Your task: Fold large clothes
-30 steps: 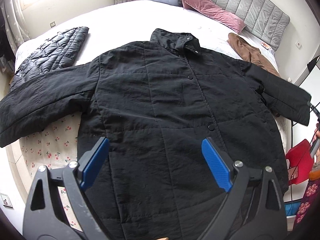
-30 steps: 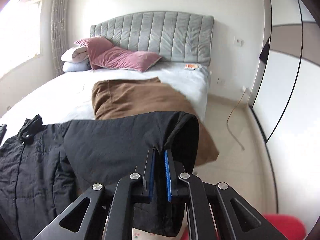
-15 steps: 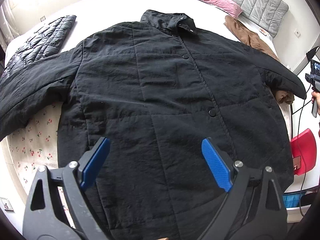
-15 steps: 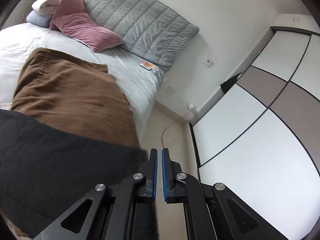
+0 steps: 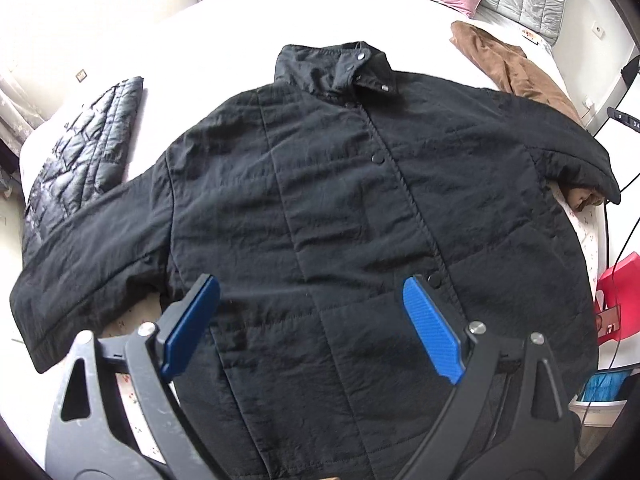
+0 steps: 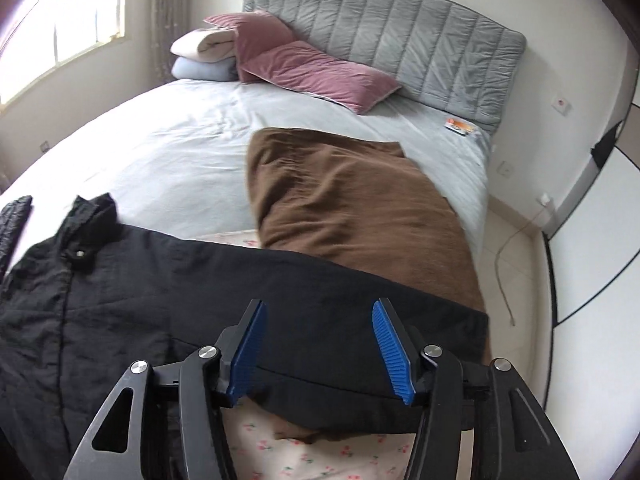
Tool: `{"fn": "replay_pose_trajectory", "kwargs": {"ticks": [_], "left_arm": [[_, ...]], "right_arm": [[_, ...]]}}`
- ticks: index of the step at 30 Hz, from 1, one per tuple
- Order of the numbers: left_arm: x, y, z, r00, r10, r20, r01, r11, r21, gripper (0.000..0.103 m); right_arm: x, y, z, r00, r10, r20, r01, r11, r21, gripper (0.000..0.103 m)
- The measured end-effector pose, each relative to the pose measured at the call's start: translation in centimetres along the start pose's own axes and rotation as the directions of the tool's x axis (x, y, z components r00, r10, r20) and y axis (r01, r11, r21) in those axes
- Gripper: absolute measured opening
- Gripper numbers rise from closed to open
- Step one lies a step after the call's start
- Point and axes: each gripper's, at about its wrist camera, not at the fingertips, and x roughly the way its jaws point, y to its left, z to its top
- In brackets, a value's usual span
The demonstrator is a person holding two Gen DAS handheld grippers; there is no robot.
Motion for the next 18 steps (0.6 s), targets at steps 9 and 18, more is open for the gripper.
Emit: {"fn": "replay_pose_trajectory", "kwargs": {"ticks": [9,18], "left_arm": [[4.4,-1.5,11.4,0.987,0.053,0.151,-0.054,0.999,0.003,0.093],[16.6,-4.3,19.8,0.986,-0.037,0.162,0.041,0.999,-0.025,0.064]], "right_arm": [[4.5,15.6,2.6,0.907,0.421,0.011,-0.419,0.9,0.119,0.06],[16.5,23.1,-1.4,0.89,0.451,-0.063,-0.443,0.89,0.106,0.06]]}}
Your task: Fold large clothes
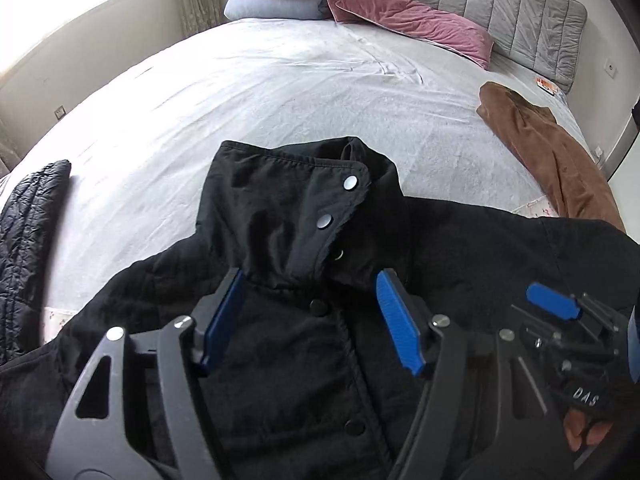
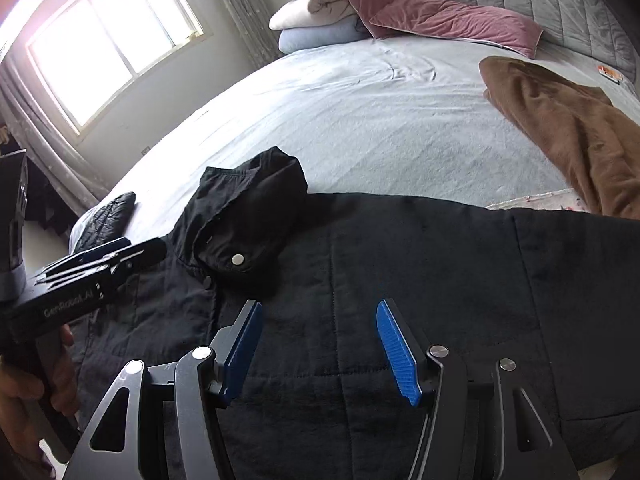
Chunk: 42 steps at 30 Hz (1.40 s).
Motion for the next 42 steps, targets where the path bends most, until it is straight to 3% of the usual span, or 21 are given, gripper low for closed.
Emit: {"fn": "replay_pose_trajectory", "kwargs": {"ticks": [4,6,8,13,17,20,22,24,26,28,32,34,36,37,39,40,41,42], "left_arm": [[4.3,-0.5,1.4,0.998,-0.055,-0.024,0.053,0.997,-0.051,0.045],[5.7,-0.4,1.6,0.996,-0.069,-0.05,0.065,0.996,-0.066,0.029],[5.6,0.7,1.3,0.997,-0.075,-0.028,0.072,0.992,-0.106,0.006],[0.0,6.8,-1.5,0.988,-0.102,0.118,0.132,0.951,-0.28,0.004],[-1.5,10.0,-5.8,0.988,-0.134,0.075,0.152,0.928,-0.341,0.005],[0.6,10.0,-9.0,0.982,-0.172,-0.082,0.135,0.932,-0.337,0.006],[1.6,9.5,-10.8,0.975,-0.14,-0.174,0.085,0.953,-0.291,0.006],[0.6,9.7,-11.2,0.98,-0.139,-0.146,0.1,0.964,-0.248,0.008],[-1.2,10.1,-10.7,0.987,-0.114,-0.109,0.087,0.97,-0.226,0.028],[-3.3,10.8,-9.6,0.993,-0.109,-0.037,0.098,0.97,-0.223,0.039],[-6.0,11.1,-5.6,0.993,-0.064,0.096,0.083,0.974,-0.211,0.052],[-5.0,11.3,-3.7,0.995,-0.037,0.098,0.056,0.978,-0.203,0.059],[-2.1,11.9,-2.0,0.999,-0.025,0.032,0.032,0.972,-0.231,0.06],[-0.5,12.3,-1.8,0.998,-0.057,-0.005,0.053,0.961,-0.271,0.059],[2.0,13.2,-2.4,0.98,-0.197,-0.01,0.178,0.904,-0.389,0.049],[3.0,13.6,-2.9,0.961,-0.278,0.006,0.252,0.861,-0.442,0.024],[3.5,13.9,-3.8,0.934,-0.355,0.027,0.324,0.818,-0.475,0.007],[3.8,14.1,-4.3,0.91,-0.412,0.053,0.381,0.777,-0.501,0.006]], "right_arm": [[2.1,-1.7,0.0,1.0,0.016,-0.011,-0.016,1.0,0.013,0.06],[2.5,-2.1,0.2,1.0,0.024,-0.012,-0.023,1.0,0.013,0.06],[2.9,-2.1,0.3,1.0,0.027,-0.008,-0.027,1.0,0.005,0.06],[3.7,-1.4,0.5,1.0,0.02,-0.005,-0.02,1.0,-0.009,0.06],[3.8,-0.4,1.3,0.996,0.087,0.023,-0.088,0.996,0.02,0.06],[4.4,0.1,2.2,0.991,0.13,0.024,-0.131,0.99,0.059,0.06],[5.0,0.4,2.7,0.988,0.153,0.017,-0.153,0.984,0.091,0.06],[5.4,0.7,3.0,0.986,0.164,0.02,-0.165,0.98,0.11,0.06],[5.9,1.3,3.4,0.984,0.176,0.024,-0.178,0.978,0.114,0.06],[6.2,2.0,3.9,0.984,0.175,0.032,-0.178,0.978,0.112,0.06],[7.0,4.6,5.2,0.98,0.195,0.045,-0.199,0.974,0.109,0.06],[7.3,6.5,5.4,0.982,0.182,0.049,-0.185,0.979,0.082,0.06],[8.4,7.9,5.6,0.991,0.125,0.041,-0.127,0.99,0.054,0.06],[9.1,8.3,5.5,0.995,0.092,0.03,-0.093,0.994,0.053,0.06],[10.1,8.0,5.1,0.999,0.051,0.016,-0.052,0.997,0.059,0.058],[10.6,7.8,4.9,0.999,0.035,0.006,-0.035,0.998,0.052,0.043],[10.9,7.6,4.7,1.0,0.017,0.002,-0.017,0.999,0.035,0.031],[11.1,7.2,4.4,1.0,0.022,-0.008,-0.022,1.0,0.014,0.0]]}}
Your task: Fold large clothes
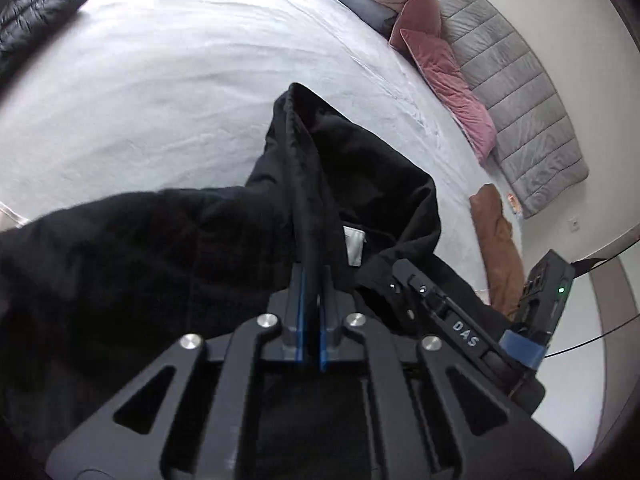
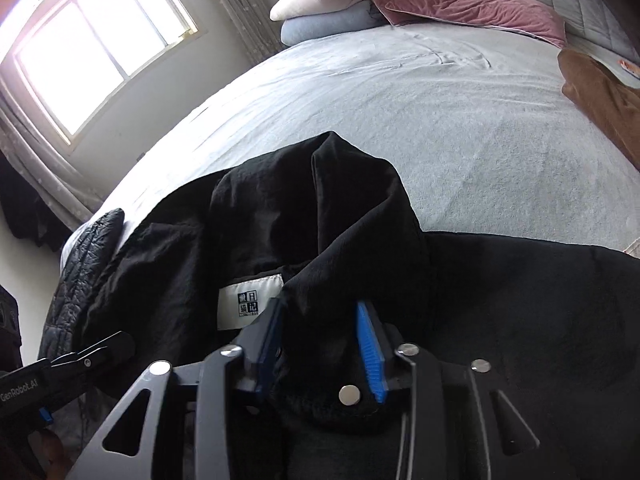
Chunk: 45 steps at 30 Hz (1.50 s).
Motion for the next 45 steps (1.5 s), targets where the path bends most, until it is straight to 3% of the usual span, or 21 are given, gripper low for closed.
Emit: {"fn": "replay_pose_trajectory", "kwargs": {"ticks": [2,5,9,11,14,15,16,18,20,24,26,27,28,30,31,33,34,35,41,45], "left_arm": [[-1.1,0.3,-0.7,0.995,-0.096,0.032,0.096,0.995,-0.001,0.006],[-4.2,0.8,-2.0,0.96,-0.271,0.062,0.273,0.962,-0.011,0.006],[-8.1,1.5,-4.0,0.924,-0.376,0.069,0.376,0.927,0.013,0.006],[-9.2,1.4,-5.6,0.914,-0.403,0.049,0.402,0.915,0.033,0.006],[-10.7,0.9,-8.2,0.924,-0.381,0.032,0.376,0.921,0.102,0.006],[-10.9,0.6,-9.0,0.93,-0.366,0.022,0.361,0.924,0.127,0.006],[-11.2,0.5,-9.7,0.933,-0.361,0.013,0.355,0.924,0.14,0.006],[-11.4,0.4,-11.1,0.937,-0.349,-0.002,0.345,0.925,0.16,0.006],[-11.9,0.2,-12.1,0.941,-0.338,-0.008,0.333,0.924,0.189,0.006],[-12.7,0.2,-14.4,0.947,-0.318,-0.046,0.319,0.917,0.238,0.006],[-11.9,0.4,-15.5,0.964,-0.256,-0.067,0.264,0.926,0.268,0.006],[-11.7,0.6,-16.1,0.975,-0.212,-0.069,0.223,0.93,0.292,0.006],[-11.6,1.0,-16.8,0.984,-0.171,-0.058,0.18,0.933,0.31,0.007],[-12.1,1.4,-17.9,0.998,-0.056,-0.004,0.054,0.932,0.358,0.008],[-12.6,1.5,-18.1,0.999,-0.029,0.023,0.018,0.926,0.377,0.015],[-13.8,1.1,-18.1,0.996,0.017,0.091,-0.053,0.911,0.408,0.039],[-14.4,0.7,-17.8,0.992,0.021,0.124,-0.072,0.902,0.425,0.056],[-14.8,0.2,-17.5,0.987,0.027,0.159,-0.096,0.891,0.444,0.063],[-14.8,-2.8,-13.5,0.958,0.068,0.278,-0.221,0.792,0.569,0.066],[-12.1,-5.1,-11.1,0.96,0.087,0.264,-0.248,0.701,0.669,0.068]], "right_arm": [[-0.5,-1.4,-0.3,0.999,0.042,-0.012,-0.042,0.999,0.016,0.0],[-2.8,-4.1,-0.7,0.98,0.2,0.011,-0.2,0.975,0.1,0.0],[-7.5,-7.4,-1.2,0.951,0.298,0.077,-0.306,0.944,0.126,0.0],[-9.6,-8.8,-1.7,0.955,0.278,0.105,-0.29,0.95,0.118,0.0],[-11.8,-8.9,-1.8,0.972,0.202,0.123,-0.209,0.977,0.048,0.007],[-12.0,-8.7,-1.8,0.973,0.203,0.111,-0.209,0.977,0.047,0.021],[-12.3,-8.3,-1.7,0.973,0.206,0.105,-0.212,0.976,0.05,0.046],[-12.9,-7.2,-1.6,0.972,0.194,0.13,-0.199,0.98,0.028,0.073],[-13.5,-4.9,-1.1,0.968,0.184,0.172,-0.175,0.982,-0.067,0.077],[-11.2,0.0,-1.2,0.988,0.034,0.15,0.006,0.966,-0.258,0.077],[-10.1,1.8,-1.7,0.986,-0.021,0.164,0.077,0.937,-0.341,0.068],[-9.7,2.3,-2.1,0.984,-0.024,0.174,0.088,0.925,-0.369,0.031],[-9.3,2.5,-2.3,0.987,-0.02,0.159,0.08,0.92,-0.382,0.013],[-8.8,2.2,-3.1,0.989,-0.039,0.142,0.093,0.914,-0.396,0.01],[-9.2,2.0,-3.8,0.988,-0.032,0.15,0.093,0.902,-0.422,0.009],[-10.3,1.6,-5.2,0.987,-0.021,0.158,0.093,0.877,-0.471,0.008],[-11.3,1.6,-6.1,0.986,-0.009,0.166,0.091,0.864,-0.496,0.008],[-12.2,1.5,-6.8,0.985,0.002,0.175,0.091,0.849,-0.52,0.008],[-15.8,0.1,-11.6,0.984,0.026,0.174,0.09,0.776,-0.624,0.007],[-16.4,-1.9,-13.2,0.987,0.057,0.148,0.049,0.777,-0.628,0.007]]}}
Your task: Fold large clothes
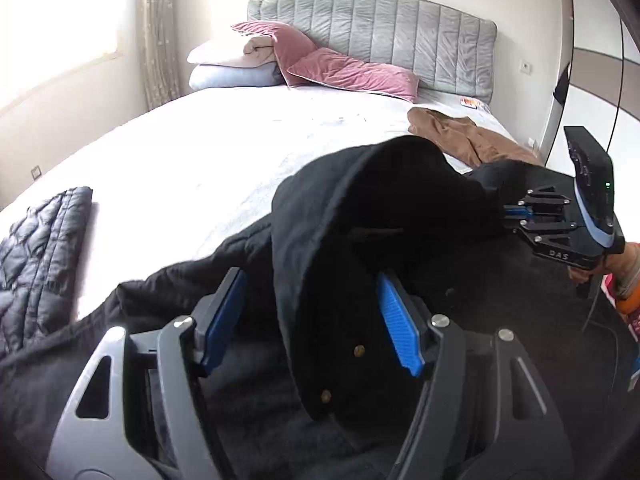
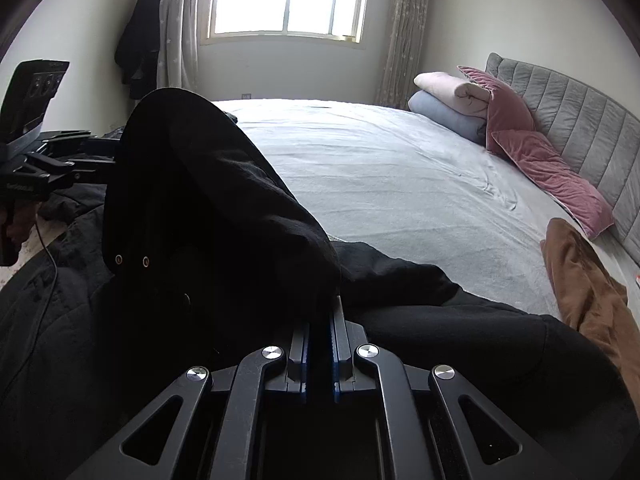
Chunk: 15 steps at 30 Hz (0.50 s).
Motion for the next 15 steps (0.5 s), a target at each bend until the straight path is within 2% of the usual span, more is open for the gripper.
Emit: {"fn": "replay_pose_trajectory", "kwargs": {"ticks": [2,4,6,7,8,10,11,12,13,14,15], "left_arm": [[0.9,-0.6,1.7,1.0,-0.013,-0.014,0.013,0.998,0.067,0.068],[0.7,-1.8,3.2,0.999,-0.032,0.014,0.029,0.991,0.133,0.067],[0.0,-3.5,4.3,0.993,-0.109,0.052,0.097,0.976,0.197,0.041],[0.3,-3.9,4.9,0.991,-0.135,0.021,0.127,0.969,0.211,0.014],[0.4,-4.5,5.0,0.985,-0.17,-0.028,0.173,0.962,0.212,0.007],[0.8,-5.1,4.7,0.956,-0.267,-0.124,0.287,0.937,0.201,0.006],[0.5,-5.5,3.8,0.932,-0.322,-0.164,0.35,0.919,0.183,0.006],[0.5,-5.4,3.1,0.901,-0.386,-0.197,0.416,0.898,0.143,0.005],[0.6,-5.1,2.3,0.846,-0.481,-0.229,0.505,0.861,0.059,0.005],[0.6,-4.5,1.1,0.781,-0.577,-0.239,0.587,0.809,-0.038,0.005],[0.7,-4.0,0.0,0.697,-0.683,-0.218,0.668,0.729,-0.148,0.005]], "right_arm": [[-0.1,-0.3,-0.6,1.0,0.016,-0.005,-0.016,1.0,0.011,0.007],[0.1,-0.6,-1.1,1.0,0.021,-0.013,-0.021,1.0,0.016,0.007],[-0.1,-0.4,-1.5,1.0,0.027,-0.014,-0.027,0.999,0.026,0.007],[0.0,-0.4,-1.4,0.999,0.027,-0.018,-0.026,0.999,0.031,0.007],[0.1,-0.6,-1.4,0.999,0.024,-0.021,-0.024,0.999,0.038,0.007],[0.4,-1.2,-1.5,0.999,0.028,-0.031,-0.026,0.998,0.056,0.007],[0.5,-1.5,-1.6,0.999,0.031,-0.036,-0.028,0.997,0.068,0.007],[0.6,-2.0,-1.7,0.999,0.033,-0.041,-0.03,0.996,0.082,0.007],[0.8,-2.6,-1.8,0.998,0.035,-0.045,-0.03,0.995,0.096,0.007],[1.0,-3.1,-1.8,0.998,0.039,-0.05,-0.033,0.994,0.109,0.007],[1.2,-3.6,-1.9,0.997,0.043,-0.057,-0.036,0.992,0.121,0.007]]}}
